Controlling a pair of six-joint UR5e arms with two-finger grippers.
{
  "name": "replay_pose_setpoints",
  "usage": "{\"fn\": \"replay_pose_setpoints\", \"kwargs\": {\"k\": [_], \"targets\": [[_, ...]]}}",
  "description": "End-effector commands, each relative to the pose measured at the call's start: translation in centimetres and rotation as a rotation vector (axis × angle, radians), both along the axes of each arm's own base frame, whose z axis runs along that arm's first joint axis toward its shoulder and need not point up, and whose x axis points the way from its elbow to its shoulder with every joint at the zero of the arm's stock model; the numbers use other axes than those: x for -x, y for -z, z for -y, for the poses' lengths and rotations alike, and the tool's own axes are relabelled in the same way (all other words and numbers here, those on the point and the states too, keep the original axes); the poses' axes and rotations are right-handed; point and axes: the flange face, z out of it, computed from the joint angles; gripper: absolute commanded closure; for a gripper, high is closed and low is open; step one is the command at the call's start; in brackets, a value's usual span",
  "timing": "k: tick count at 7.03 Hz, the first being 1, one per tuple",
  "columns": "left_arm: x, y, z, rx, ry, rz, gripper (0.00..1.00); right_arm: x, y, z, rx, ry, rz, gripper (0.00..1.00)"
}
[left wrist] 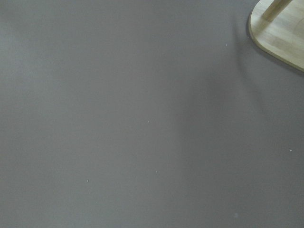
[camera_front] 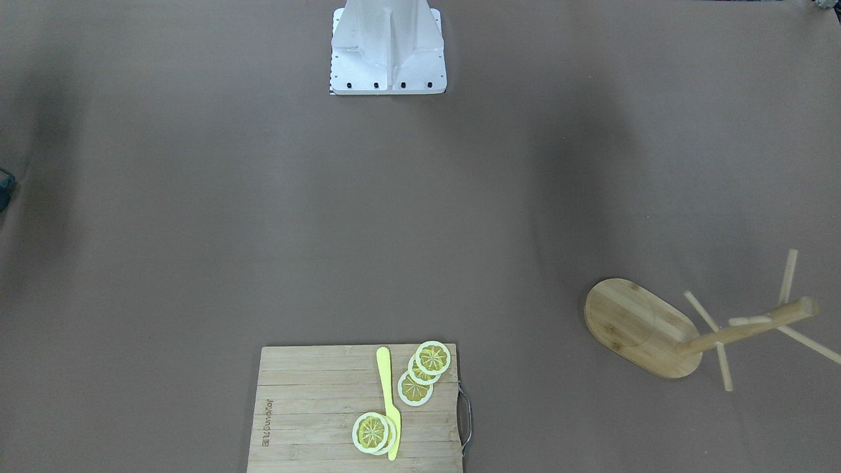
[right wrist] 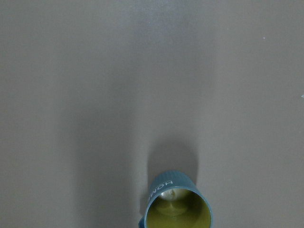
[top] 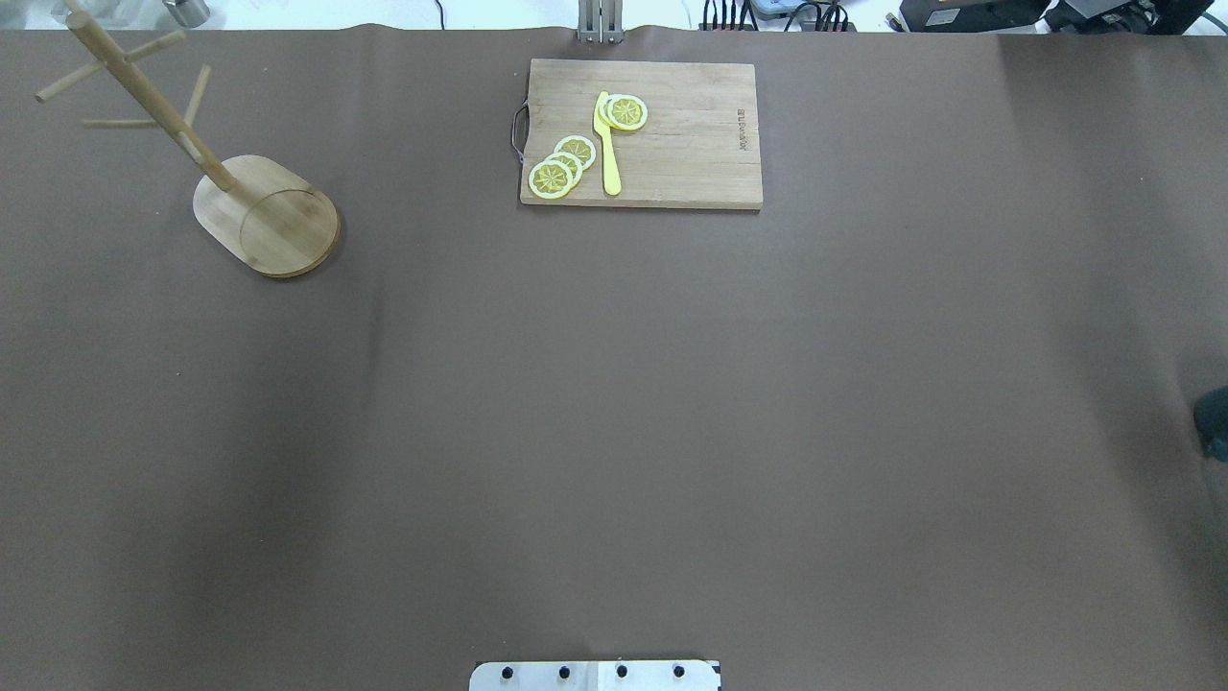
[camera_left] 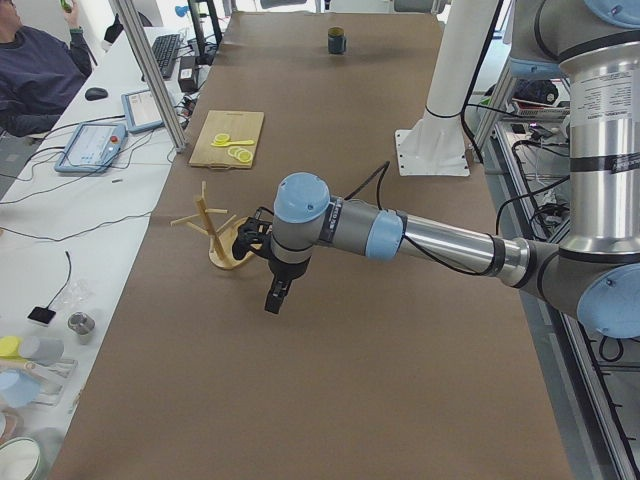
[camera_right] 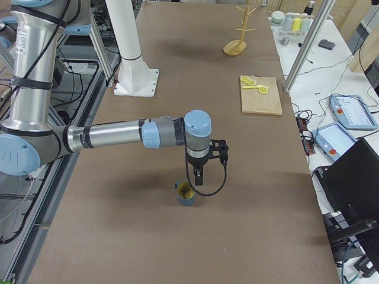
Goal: Hang cup on storage rack
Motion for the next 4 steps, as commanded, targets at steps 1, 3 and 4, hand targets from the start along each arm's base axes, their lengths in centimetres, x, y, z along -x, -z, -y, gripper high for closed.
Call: {"fn": "replay_pose_setpoints", "kwargs": {"k": [1, 3, 4], "targets": [[0.0, -2.1, 0.8, -0.063, -0.004, -0.002, 0.01, 0.0, 0.5, 0.1, -0.050, 0.016, 0.003, 0.00], [0.0, -1.2, 0.5, -0.083, -0.005, -0.003, 0.01, 0.0, -1.4, -0.3, -0.064, 0.008, 0.004, 0.00], [0.0, -1.3, 0.3, -0.080, -0.003, -0.002, 0.01, 0.0, -2.7, -0.5, -0.053, 0.007, -0.001, 0.00]]}}
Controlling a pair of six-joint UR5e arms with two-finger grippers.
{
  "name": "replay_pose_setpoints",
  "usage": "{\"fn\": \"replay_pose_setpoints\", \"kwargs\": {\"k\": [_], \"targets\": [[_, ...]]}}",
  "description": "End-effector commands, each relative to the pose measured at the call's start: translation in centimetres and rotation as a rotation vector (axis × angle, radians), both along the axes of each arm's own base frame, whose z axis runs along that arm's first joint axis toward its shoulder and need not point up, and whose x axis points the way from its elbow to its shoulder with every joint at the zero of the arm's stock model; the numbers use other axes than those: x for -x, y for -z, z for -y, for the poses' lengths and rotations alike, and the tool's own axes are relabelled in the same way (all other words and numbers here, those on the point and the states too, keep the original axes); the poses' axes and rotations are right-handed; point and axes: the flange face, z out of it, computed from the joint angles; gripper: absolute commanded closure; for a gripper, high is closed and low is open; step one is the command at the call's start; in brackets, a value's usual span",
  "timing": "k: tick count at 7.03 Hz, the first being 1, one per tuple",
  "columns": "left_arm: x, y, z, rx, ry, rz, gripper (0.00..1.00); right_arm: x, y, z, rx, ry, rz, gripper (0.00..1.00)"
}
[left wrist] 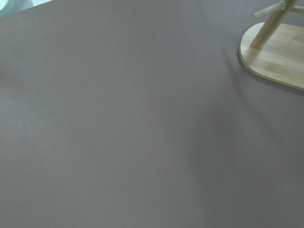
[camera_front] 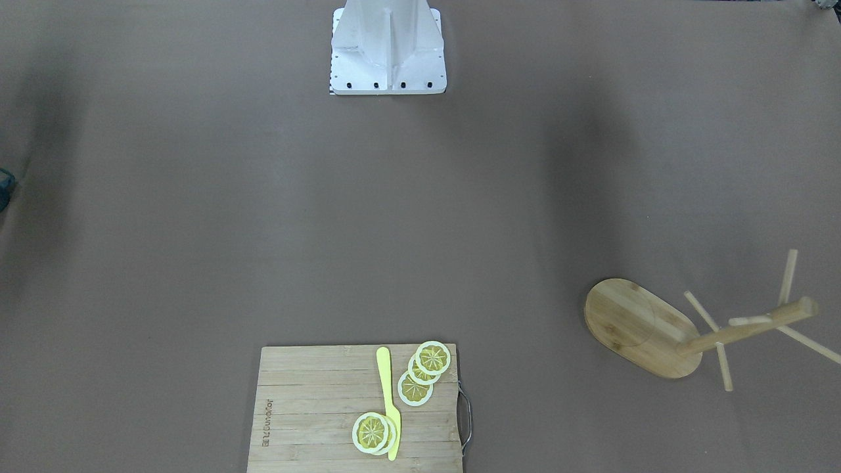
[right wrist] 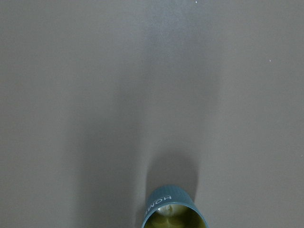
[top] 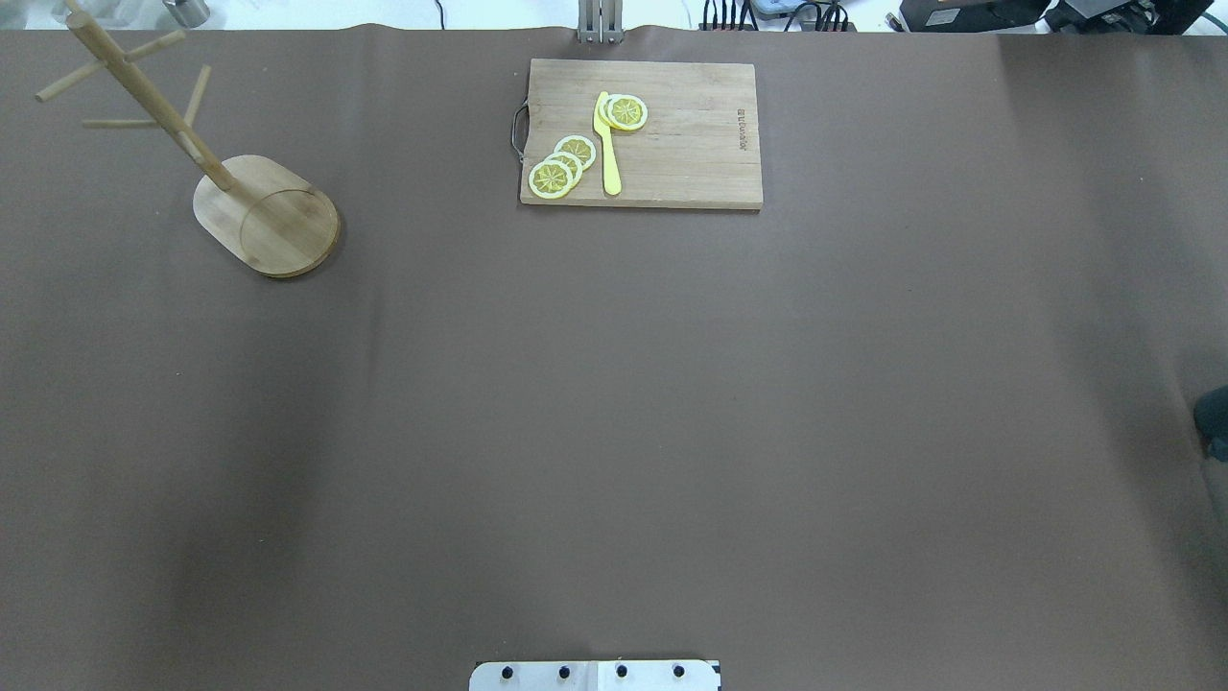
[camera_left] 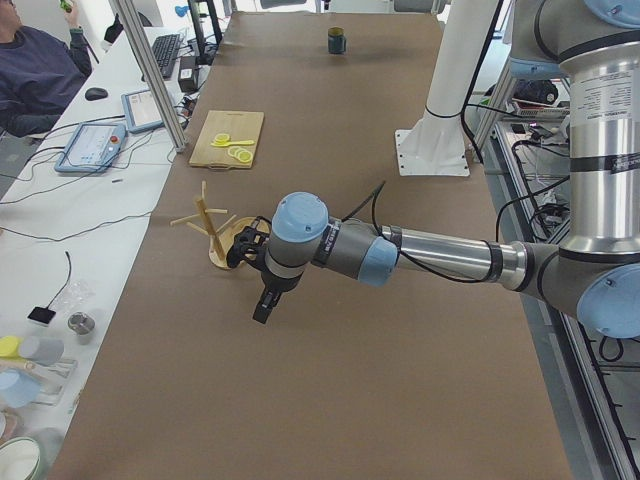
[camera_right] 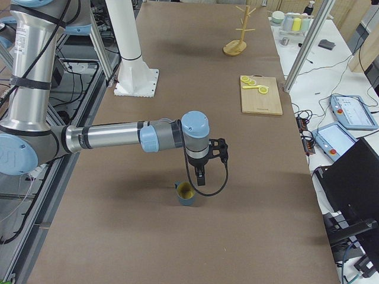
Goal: Hang cup on storage rack
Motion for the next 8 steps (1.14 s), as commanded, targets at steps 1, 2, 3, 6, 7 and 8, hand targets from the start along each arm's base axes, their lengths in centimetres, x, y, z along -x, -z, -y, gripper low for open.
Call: {"fn": "replay_pose_setpoints", "kwargs": {"k": [1, 2, 3, 6, 7, 8], "targets": [[0.0, 0.3, -0.3, -0.005, 0.002, -0.002, 0.01, -0.1, -4.0, -1.2, 0.012, -0.001, -0.007, 0.00], [0.0, 0.6, -0.3, -0.010, 0.004, 0.000, 0.01, -0.1, -6.6, -3.1, -0.008, -0.001, -0.004, 0.00], [0.0, 1.0, -0.3, -0.018, 0.004, 0.000, 0.01, 0.1, -8.4, -4.6, -0.008, 0.005, -0.008, 0.00], [0.1, 1.8, -0.5, -0.035, 0.005, 0.001, 0.01, 1.4, -12.8, -6.1, -0.028, 0.025, -0.002, 0.02], [0.0, 2.0, -0.6, -0.038, 0.005, 0.001, 0.01, 2.4, -12.0, -4.7, -0.051, 0.041, -0.015, 0.03], [0.0, 2.1, -0.6, -0.041, 0.005, 0.001, 0.01, 3.8, -11.8, -3.6, -0.070, 0.071, -0.036, 0.10]]}}
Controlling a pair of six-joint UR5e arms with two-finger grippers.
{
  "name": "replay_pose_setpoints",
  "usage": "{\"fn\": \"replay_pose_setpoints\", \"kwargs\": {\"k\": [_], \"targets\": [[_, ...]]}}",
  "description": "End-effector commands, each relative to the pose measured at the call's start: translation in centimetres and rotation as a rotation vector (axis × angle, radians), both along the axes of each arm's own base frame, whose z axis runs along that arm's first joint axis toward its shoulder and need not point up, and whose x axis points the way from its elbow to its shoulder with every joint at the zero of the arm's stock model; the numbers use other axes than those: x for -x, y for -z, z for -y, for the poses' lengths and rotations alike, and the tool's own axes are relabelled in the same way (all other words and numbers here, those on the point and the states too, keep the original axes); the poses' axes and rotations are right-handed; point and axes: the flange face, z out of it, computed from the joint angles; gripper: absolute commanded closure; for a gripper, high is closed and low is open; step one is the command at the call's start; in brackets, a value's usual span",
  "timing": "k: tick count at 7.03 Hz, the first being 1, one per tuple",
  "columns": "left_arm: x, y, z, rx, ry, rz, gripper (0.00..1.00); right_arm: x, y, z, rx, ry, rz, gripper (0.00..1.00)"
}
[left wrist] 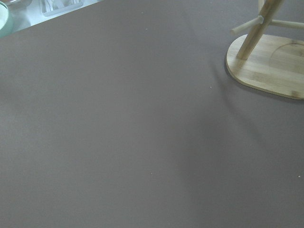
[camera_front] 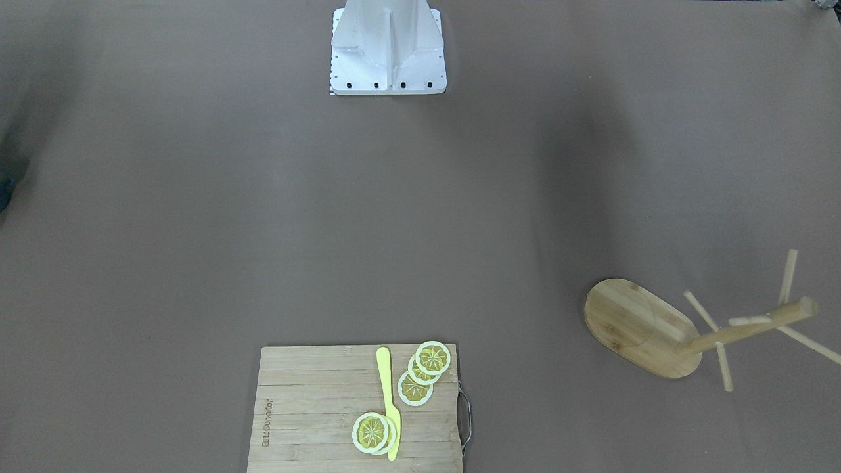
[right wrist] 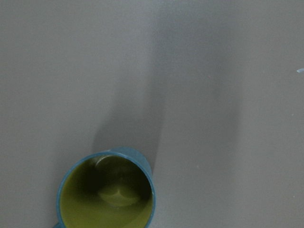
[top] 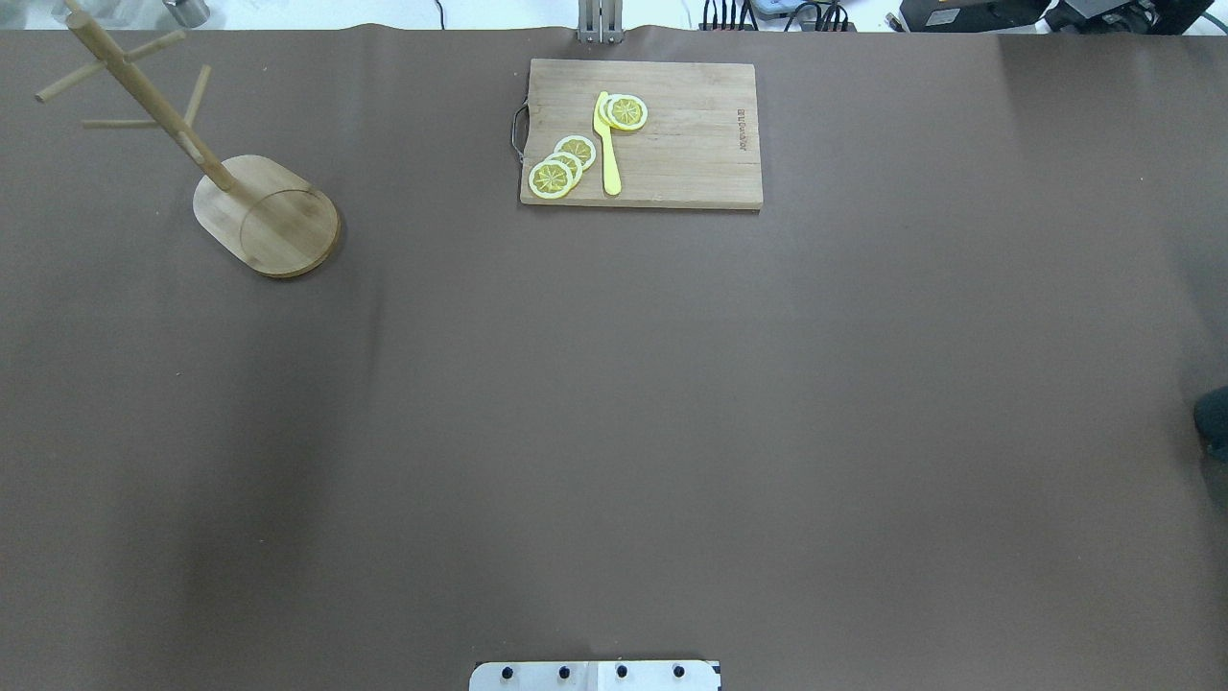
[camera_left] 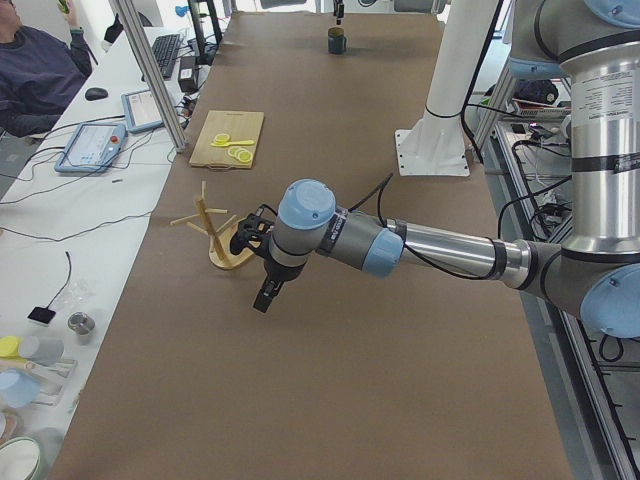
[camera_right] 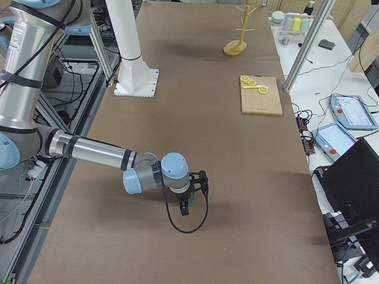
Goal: Hang cup on storage rack
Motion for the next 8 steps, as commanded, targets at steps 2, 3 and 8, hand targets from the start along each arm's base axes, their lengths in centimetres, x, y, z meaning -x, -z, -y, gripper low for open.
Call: {"fn": "replay_pose_setpoints", "kwargs": {"k": [2, 3, 8], "targets": [[0.0, 0.2, 0.0, -0.003, 0.000, 0.000, 0.01, 2.7, -1.1, 1.6, -0.072, 0.063, -0.032, 0.21], [0.0, 0.2, 0.0, -0.004, 0.000, 0.000, 0.01, 2.9, -1.9, 1.5, -0.103, 0.069, -0.025, 0.31], [0.0, 0.2, -0.1, -0.004, 0.001, 0.002, 0.01, 3.9, -1.7, 1.4, -0.112, 0.097, -0.005, 1.00]]}}
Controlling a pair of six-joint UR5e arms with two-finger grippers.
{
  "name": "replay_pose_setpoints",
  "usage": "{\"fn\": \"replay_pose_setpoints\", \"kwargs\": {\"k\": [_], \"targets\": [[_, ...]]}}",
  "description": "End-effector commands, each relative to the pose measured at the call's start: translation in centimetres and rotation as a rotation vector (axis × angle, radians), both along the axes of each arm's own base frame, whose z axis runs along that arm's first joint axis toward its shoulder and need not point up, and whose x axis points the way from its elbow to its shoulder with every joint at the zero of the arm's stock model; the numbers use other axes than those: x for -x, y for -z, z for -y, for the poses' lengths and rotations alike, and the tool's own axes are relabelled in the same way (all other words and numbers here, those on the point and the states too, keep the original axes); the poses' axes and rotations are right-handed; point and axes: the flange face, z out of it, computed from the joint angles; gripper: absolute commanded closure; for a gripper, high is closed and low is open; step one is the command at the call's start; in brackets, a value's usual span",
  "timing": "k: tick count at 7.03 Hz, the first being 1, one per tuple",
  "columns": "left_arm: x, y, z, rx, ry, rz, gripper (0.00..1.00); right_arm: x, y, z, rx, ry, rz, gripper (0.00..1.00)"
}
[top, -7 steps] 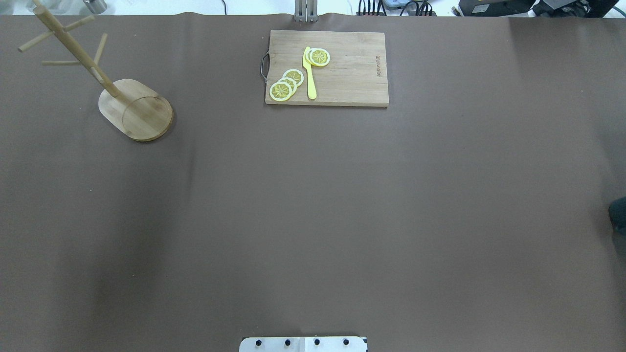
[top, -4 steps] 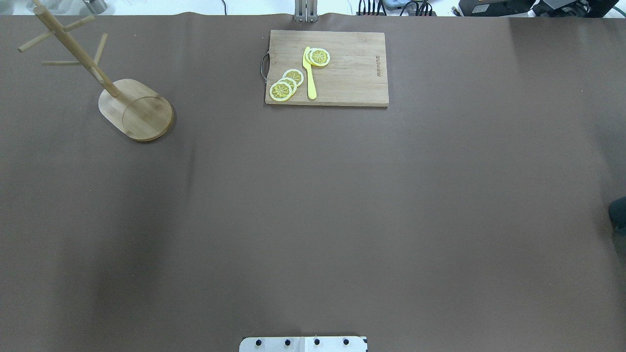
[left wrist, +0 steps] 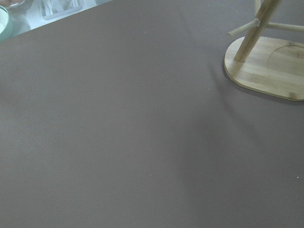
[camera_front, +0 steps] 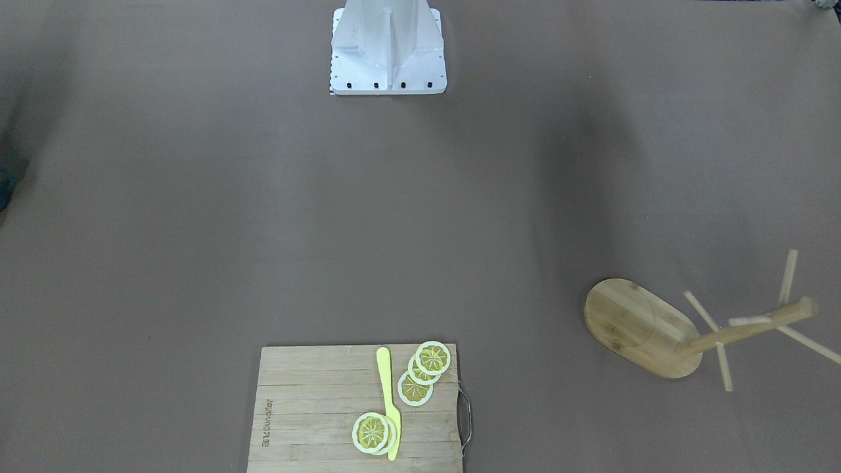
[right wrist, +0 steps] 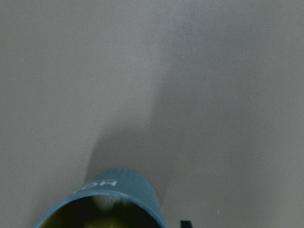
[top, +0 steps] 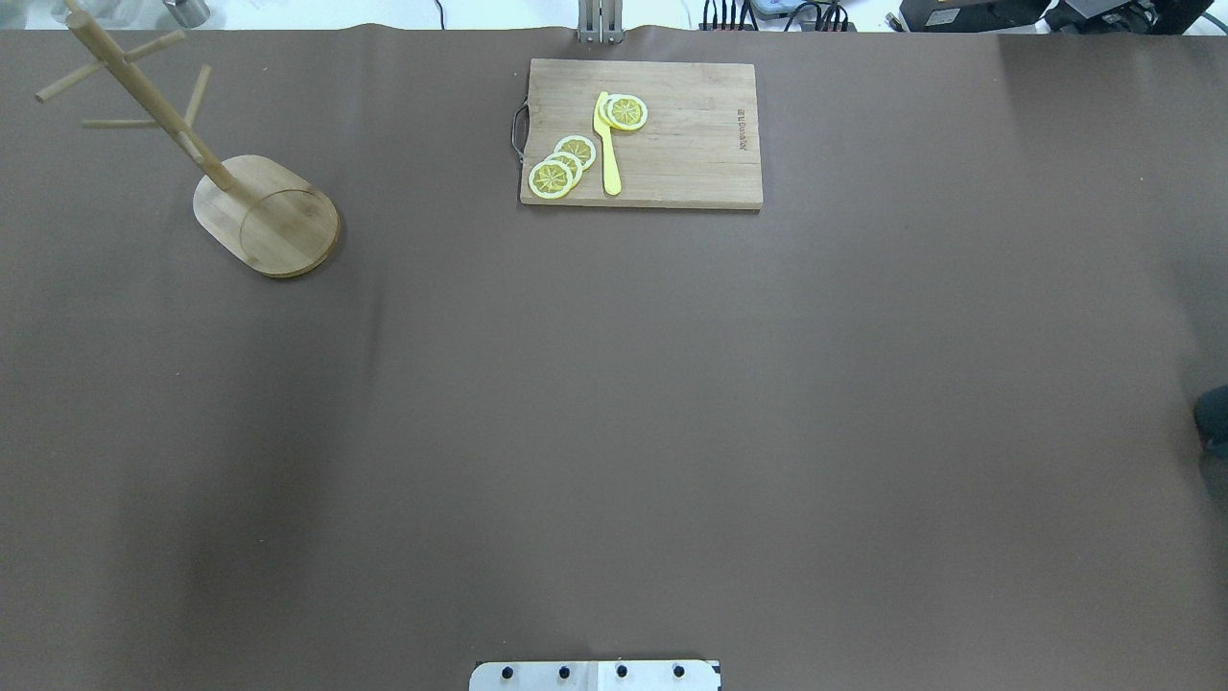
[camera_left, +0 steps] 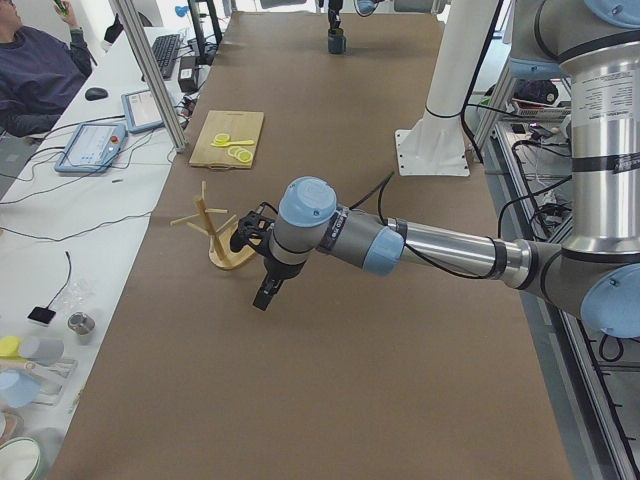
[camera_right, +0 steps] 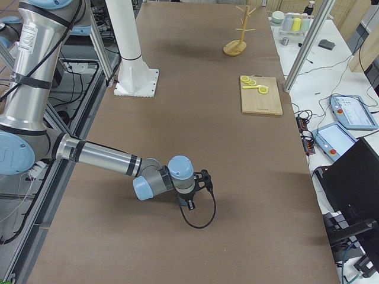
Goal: Hang cup on storage rack
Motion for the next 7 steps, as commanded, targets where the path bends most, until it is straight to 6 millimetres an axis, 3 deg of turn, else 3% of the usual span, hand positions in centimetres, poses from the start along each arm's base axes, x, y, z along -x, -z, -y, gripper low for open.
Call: {"fn": "replay_pose_setpoints", "kwargs": {"k": [1, 3, 5, 7], "targets": [[0.1, 0.2, -0.1, -0.003, 0.002, 0.000, 0.01, 0.3, 0.8, 0.2, 0.002, 0.001, 0.029, 1.00], [0.1, 0.2, -0.1, -0.003, 0.002, 0.000, 0.01, 1.1, 2.8, 2.3, 0.016, -0.010, 0.081, 1.00], [0.1, 0.2, -0.1, -0.003, 0.002, 0.000, 0.01, 2.4, 6.7, 7.1, 0.112, -0.170, 0.133, 1.00], [0.1, 0.0, -0.2, 0.000, 0.002, 0.000, 0.01, 5.1, 11.8, 12.5, 0.193, -0.263, 0.172, 1.00]]}}
